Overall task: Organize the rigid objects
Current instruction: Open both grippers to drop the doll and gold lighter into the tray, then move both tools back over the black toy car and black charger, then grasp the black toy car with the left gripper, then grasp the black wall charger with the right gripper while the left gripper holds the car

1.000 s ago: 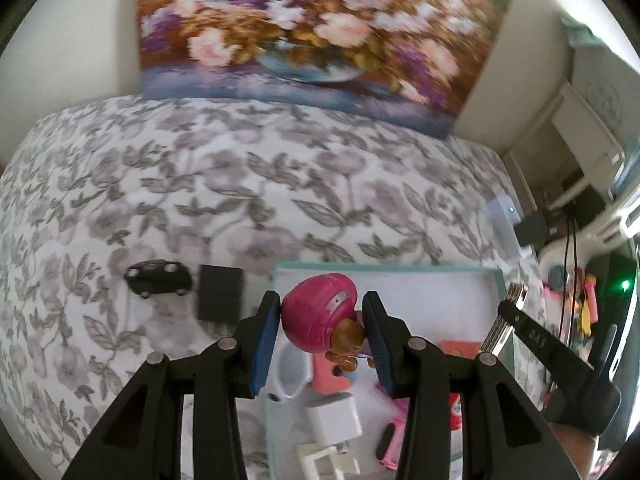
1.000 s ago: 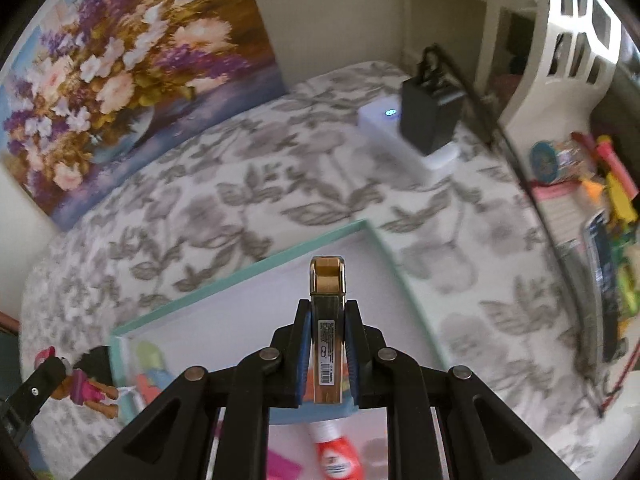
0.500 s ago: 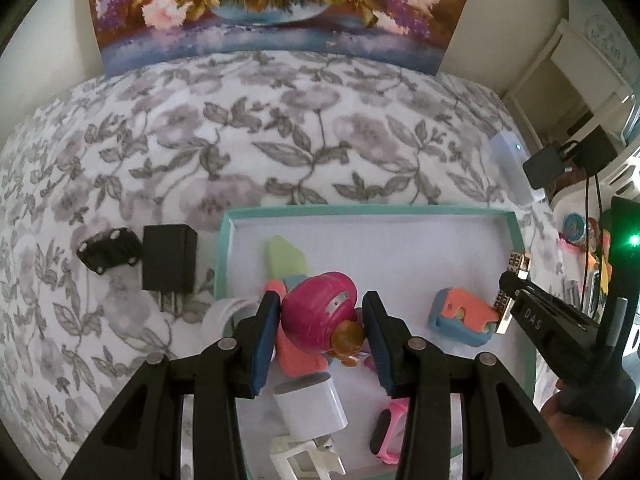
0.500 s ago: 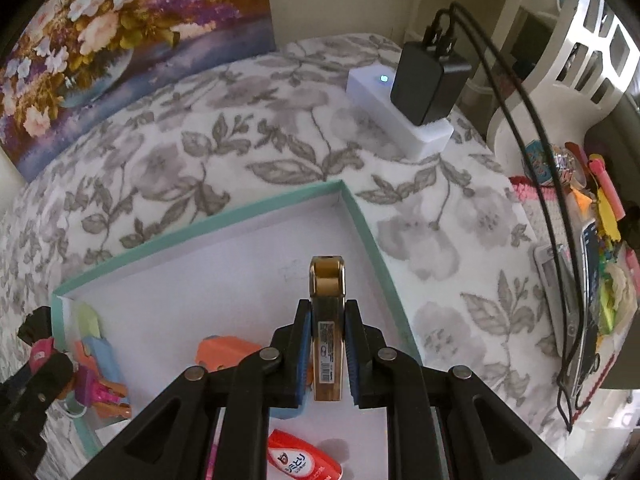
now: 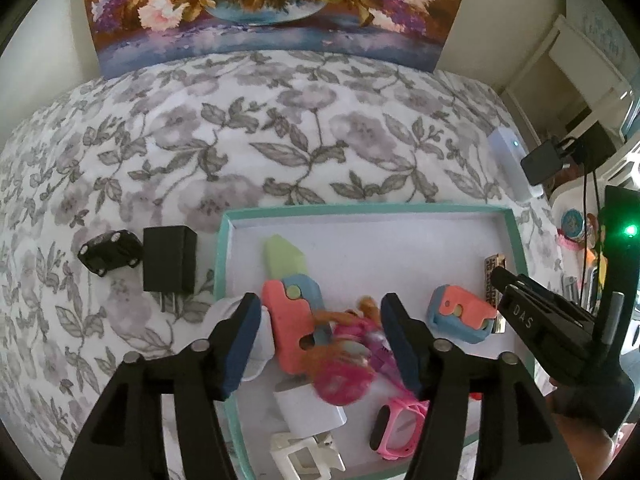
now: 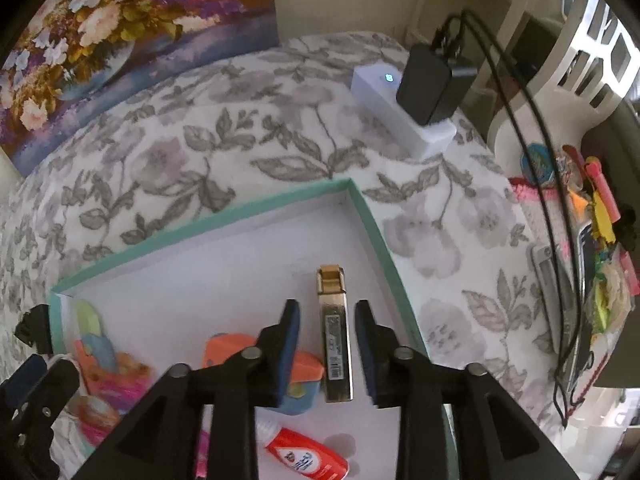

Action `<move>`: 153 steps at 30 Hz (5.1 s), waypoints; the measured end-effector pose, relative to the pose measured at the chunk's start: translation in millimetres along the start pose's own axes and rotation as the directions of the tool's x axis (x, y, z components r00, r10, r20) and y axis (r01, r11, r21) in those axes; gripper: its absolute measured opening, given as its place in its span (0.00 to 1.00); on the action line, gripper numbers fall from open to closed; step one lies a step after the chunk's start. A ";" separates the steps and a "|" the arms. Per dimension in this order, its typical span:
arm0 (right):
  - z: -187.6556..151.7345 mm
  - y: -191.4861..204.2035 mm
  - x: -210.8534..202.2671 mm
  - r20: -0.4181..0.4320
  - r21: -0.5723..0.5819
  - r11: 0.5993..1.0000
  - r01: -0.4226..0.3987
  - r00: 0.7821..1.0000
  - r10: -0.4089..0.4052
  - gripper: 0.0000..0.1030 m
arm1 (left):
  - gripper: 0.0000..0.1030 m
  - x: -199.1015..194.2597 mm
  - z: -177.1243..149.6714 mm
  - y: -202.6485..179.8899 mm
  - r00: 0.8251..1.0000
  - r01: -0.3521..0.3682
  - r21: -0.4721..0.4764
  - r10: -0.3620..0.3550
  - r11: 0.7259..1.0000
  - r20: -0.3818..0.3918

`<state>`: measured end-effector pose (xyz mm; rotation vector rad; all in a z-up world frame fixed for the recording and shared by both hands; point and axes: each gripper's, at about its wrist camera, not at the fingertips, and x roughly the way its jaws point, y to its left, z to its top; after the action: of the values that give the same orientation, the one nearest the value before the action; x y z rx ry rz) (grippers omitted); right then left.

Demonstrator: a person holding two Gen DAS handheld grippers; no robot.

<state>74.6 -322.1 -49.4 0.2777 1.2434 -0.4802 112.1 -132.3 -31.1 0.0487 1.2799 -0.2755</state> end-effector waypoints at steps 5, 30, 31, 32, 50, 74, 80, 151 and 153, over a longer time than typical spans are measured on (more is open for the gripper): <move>4.9 16.5 -25.5 0.062 -0.033 0.999 -0.032 0.998 0.034 0.51 | 0.76 -11.7 4.8 11.7 0.999 -0.006 -0.028 0.007 1.000 0.034; -5.7 82.4 -40.6 0.098 -0.123 0.980 -0.159 0.980 0.171 1.00 | 0.93 -29.9 17.8 126.3 0.962 -0.192 -0.254 0.233 0.948 0.141; -6.0 84.4 -41.6 0.102 -0.124 0.980 -0.158 0.980 0.171 1.00 | 0.93 -31.8 18.2 130.8 0.963 -0.184 -0.262 0.228 0.947 0.145; -6.0 86.3 -42.7 0.104 -0.125 0.980 -0.158 0.980 0.171 1.00 | 0.93 -33.5 18.5 134.6 0.963 -0.178 -0.267 0.224 0.947 0.150; -17.2 173.1 -69.3 0.094 -0.235 0.928 -0.289 0.943 0.318 1.00 | 0.93 -81.2 17.6 209.1 0.906 -0.132 -0.340 0.253 0.931 0.340; -13.4 240.6 -26.9 0.021 -0.286 0.920 -0.268 0.958 0.286 1.00 | 0.93 -7.4 14.3 241.9 0.975 -0.132 -0.467 0.198 0.874 0.097; -4.3 225.2 -25.6 0.048 -0.266 0.937 -0.227 0.968 0.248 1.00 | 0.93 -0.6 16.5 232.2 0.978 -0.139 -0.436 0.193 0.889 0.082; -33.0 268.6 -39.3 -0.021 -0.389 0.840 -0.378 0.915 0.402 0.70 | 0.75 -13.0 1.3 270.2 0.982 -0.127 -0.548 0.183 0.827 0.049; -37.7 275.3 -35.7 -0.035 -0.410 0.832 -0.375 0.918 0.396 0.66 | 0.75 -11.4 1.5 270.2 0.983 -0.125 -0.547 0.178 0.828 0.045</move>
<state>170.1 -58.8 -42.4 0.1501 1.1681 0.1291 172.8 130.5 -51.3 -0.3455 1.2117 0.2304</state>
